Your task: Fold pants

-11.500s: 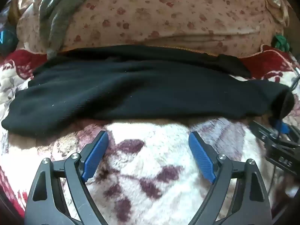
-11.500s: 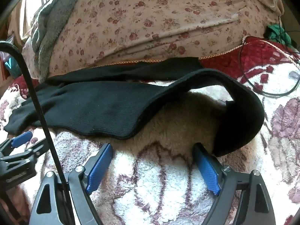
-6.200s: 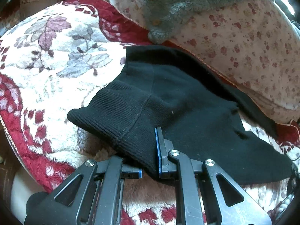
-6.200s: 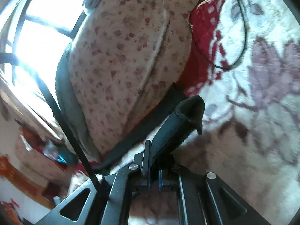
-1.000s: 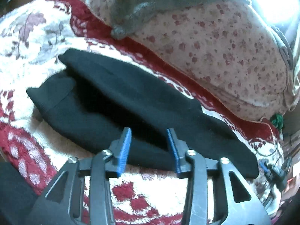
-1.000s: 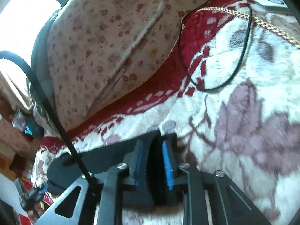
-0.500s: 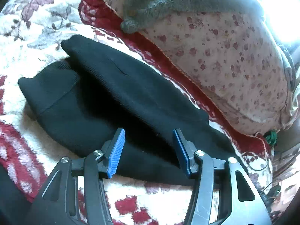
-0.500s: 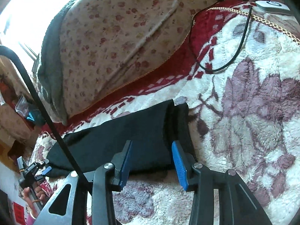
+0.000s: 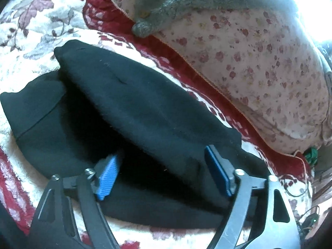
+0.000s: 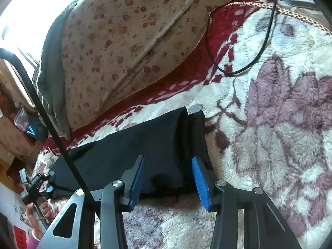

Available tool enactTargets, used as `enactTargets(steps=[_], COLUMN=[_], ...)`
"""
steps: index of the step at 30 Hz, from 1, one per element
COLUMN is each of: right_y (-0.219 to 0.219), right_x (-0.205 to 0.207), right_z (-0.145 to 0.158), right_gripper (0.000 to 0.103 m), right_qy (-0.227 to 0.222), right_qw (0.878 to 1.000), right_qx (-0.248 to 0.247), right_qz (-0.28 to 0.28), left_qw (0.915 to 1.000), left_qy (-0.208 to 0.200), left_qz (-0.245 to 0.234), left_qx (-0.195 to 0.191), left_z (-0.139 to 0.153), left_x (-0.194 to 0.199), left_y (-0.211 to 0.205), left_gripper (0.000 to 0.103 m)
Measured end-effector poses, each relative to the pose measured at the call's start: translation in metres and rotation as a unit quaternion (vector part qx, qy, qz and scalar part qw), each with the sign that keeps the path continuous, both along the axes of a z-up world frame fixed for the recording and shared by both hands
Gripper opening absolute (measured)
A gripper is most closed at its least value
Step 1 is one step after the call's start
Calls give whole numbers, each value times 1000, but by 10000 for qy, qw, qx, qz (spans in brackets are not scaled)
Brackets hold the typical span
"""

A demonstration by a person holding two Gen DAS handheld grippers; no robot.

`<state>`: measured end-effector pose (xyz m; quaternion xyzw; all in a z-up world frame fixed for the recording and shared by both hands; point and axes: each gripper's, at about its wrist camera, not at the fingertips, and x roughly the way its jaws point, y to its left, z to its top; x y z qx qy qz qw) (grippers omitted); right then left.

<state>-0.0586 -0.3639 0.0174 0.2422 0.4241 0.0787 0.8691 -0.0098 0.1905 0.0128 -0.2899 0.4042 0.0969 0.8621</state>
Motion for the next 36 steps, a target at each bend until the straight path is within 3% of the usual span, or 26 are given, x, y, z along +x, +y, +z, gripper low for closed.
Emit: enactTargets(steps=[5, 6, 7, 8, 9, 11, 22, 25, 27, 29, 33, 36], right_y=[15, 17, 19, 20, 21, 22, 14, 7, 7, 7, 6, 4], right_x=[6, 8, 10, 12, 14, 16, 14, 12, 14, 21, 15, 6], right_z=[-1, -3, -4, -4, -4, -3, 35, 34, 19, -1, 17, 30], right_gripper=[42, 40, 34, 27, 23, 13, 11, 11, 11, 17, 32, 34], right_qy=[-51, -1, 38, 13, -25, -83, -492, -393, -207, 248, 75, -9], right_qw=[9988, 9983, 9978, 9971, 9966, 9965, 9928, 9937, 9941, 9931, 9920, 9917], right_qx=[-385, -492, -588, -687, -734, -687, -965, -931, -967, -1077, -1249, -1284], right_qz=[300, 314, 316, 337, 375, 467, 510, 478, 451, 384, 187, -28], left_qw=[9994, 9994, 9993, 9988, 9980, 9984, 9968, 9950, 9975, 9990, 9989, 9990], left_qy=[-55, -65, -47, 13, 104, 78, -334, -234, 127, 134, -41, -141], left_qz=[-66, -94, -101, -78, -107, -184, -571, -595, -464, -385, -398, -299], left_qx=[334, 330, 367, 493, 607, 531, 443, 766, 522, 170, 224, 313], left_z=[-2, -2, -2, -2, -2, -2, 43, 33, 7, -8, 6, 18], left_x=[9, 11, 12, 14, 16, 16, -12, -16, -12, -14, -31, -46], left_y=[-10, -11, -11, -12, -13, -10, -26, -36, -30, -20, -12, 2], left_gripper=[85, 80, 71, 39, 15, 10, 7, 7, 7, 11, 18, 18])
